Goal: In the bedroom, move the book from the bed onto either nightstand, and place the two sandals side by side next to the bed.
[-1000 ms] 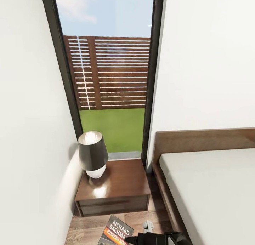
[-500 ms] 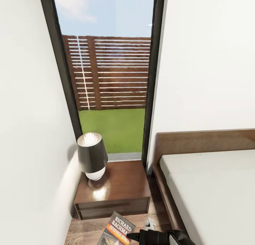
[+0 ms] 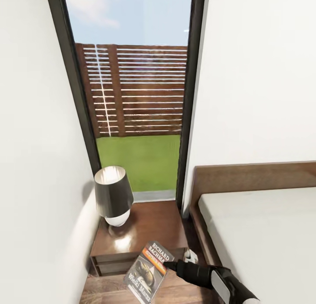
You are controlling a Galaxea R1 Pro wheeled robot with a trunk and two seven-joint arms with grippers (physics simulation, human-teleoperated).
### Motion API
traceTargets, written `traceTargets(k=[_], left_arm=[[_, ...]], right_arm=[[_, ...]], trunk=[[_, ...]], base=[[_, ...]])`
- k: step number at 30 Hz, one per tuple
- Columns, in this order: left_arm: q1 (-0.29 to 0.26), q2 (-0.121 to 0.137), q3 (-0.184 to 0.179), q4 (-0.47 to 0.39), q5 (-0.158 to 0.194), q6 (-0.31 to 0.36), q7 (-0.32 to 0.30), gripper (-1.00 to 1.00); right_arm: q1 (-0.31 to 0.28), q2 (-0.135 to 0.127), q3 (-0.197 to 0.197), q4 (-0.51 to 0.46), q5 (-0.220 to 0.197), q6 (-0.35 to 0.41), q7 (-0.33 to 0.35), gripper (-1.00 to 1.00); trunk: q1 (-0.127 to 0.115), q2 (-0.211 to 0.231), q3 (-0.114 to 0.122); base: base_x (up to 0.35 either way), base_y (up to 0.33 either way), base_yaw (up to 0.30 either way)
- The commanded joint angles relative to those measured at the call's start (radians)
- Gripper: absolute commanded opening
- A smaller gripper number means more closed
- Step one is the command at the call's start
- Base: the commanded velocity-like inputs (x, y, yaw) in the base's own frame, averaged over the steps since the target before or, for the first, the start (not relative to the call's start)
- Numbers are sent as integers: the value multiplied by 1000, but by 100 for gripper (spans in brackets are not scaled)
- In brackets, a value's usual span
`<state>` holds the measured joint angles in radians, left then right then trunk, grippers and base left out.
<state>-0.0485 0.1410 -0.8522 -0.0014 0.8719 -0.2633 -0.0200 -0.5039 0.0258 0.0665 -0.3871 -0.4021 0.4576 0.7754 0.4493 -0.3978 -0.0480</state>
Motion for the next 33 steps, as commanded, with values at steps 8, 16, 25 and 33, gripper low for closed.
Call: traceTargets(k=[8,16,25,33], left_arm=[[-1,2,-8,0,10,-2,-2,100],[-1,3,-8,0,10,-2,-2,100],[-1,4,-8,0,10,-2,-3,100],[-1,2,-8,0,10,-2,-2,100]], right_arm=[[-35,-1,-89,-3,-50,81,-38,-100],[-67,-2,-166,-1,-59,95,-125,-100],[-73,2,-239,0,-57,94,-169,-100],[-74,6,-245,0,-49,92,-176,-100]], trunk=[[1,-2,-2],[1,-2,-2],[1,-2,-2],[1,-2,-2]], base=[[76,0,0],[107,0,0],[217,29,0],[64,9,0]])
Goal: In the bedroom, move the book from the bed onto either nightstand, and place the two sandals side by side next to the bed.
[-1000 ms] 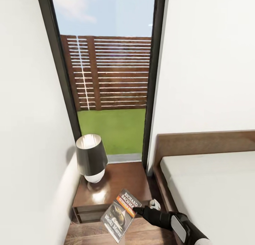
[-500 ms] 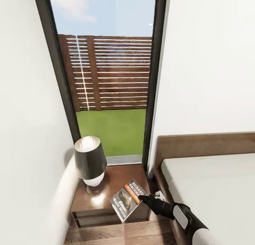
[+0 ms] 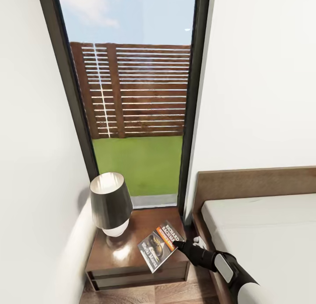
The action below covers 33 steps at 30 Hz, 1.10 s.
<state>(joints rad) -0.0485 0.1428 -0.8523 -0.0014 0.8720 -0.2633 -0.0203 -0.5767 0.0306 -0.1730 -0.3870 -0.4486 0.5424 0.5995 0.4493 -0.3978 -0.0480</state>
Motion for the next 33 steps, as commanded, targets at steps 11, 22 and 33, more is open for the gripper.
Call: traceTargets(k=[11,22,33], left_arm=[[-1,-2,-8,0,10,-7,-2,100],[-1,-3,-8,0,10,-10,-2,100],[-1,-3,-8,0,10,-10,-2,100]], right_arm=[[0,6,-2,-1,2,-1,-1,-100],[0,5,-1,-1,2,-8,-1,-100],[0,5,-2,-1,2,-14,0,-100]], trunk=[[1,-2,-2],[1,-2,-2],[1,-2,-2]], base=[[10,1,0],[0,0,0],[0,0,0]])
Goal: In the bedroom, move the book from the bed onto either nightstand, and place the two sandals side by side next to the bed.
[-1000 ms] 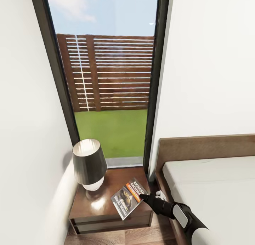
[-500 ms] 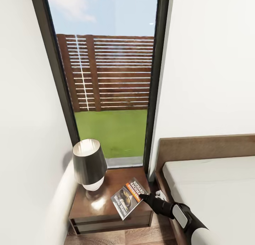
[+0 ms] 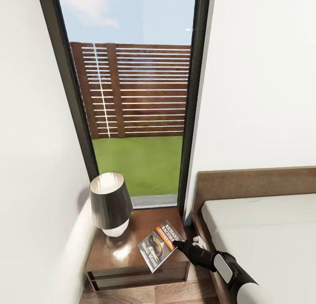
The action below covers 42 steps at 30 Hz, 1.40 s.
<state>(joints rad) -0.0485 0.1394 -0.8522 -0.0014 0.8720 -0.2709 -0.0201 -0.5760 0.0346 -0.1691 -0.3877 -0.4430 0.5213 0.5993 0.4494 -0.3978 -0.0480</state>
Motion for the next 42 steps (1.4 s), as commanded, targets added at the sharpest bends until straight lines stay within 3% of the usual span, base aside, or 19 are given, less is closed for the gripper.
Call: traceTargets(k=[1,42], left_arm=[[-1,0,-8,0,10,-2,-2,100],[-1,0,-8,0,10,-3,-3,100]], right_arm=[[-1,1,-6,0,-3,7,0,-100],[-1,-1,-8,1,-3,6,2,-100]], trunk=[[1,-2,-2],[1,-2,-2]], base=[[6,0,0],[172,22,0]])
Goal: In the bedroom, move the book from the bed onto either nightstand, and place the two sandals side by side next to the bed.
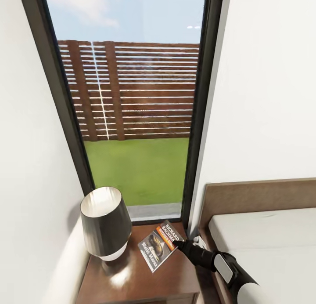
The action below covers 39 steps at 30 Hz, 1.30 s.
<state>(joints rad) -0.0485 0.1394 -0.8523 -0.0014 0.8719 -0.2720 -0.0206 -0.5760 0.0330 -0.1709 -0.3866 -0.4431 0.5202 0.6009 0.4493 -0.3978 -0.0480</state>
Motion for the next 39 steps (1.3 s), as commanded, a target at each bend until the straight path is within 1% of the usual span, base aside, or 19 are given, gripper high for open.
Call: traceTargets(k=[1,7,12,19,39], left_arm=[[-1,0,-8,0,10,-2,-2,100],[-1,0,-8,0,10,-2,-2,100],[-1,0,-8,0,10,-3,-2,100],[-1,0,-8,0,10,-8,-2,100],[-1,0,-8,0,10,-9,-2,100]], right_arm=[[-1,1,-6,0,-3,7,0,-100],[-1,1,-6,0,-3,5,0,-100],[-1,2,-5,0,-3,-17,0,-100],[-1,0,-6,0,-3,-27,0,-100],[-1,1,-6,0,-4,-29,0,-100]], trunk=[[1,-2,-2],[1,-2,-2],[1,-2,-2],[1,-2,-2],[1,-2,-2]], base=[[58,5,0],[35,3,0],[68,26,0],[33,13,0],[1,1,0]])
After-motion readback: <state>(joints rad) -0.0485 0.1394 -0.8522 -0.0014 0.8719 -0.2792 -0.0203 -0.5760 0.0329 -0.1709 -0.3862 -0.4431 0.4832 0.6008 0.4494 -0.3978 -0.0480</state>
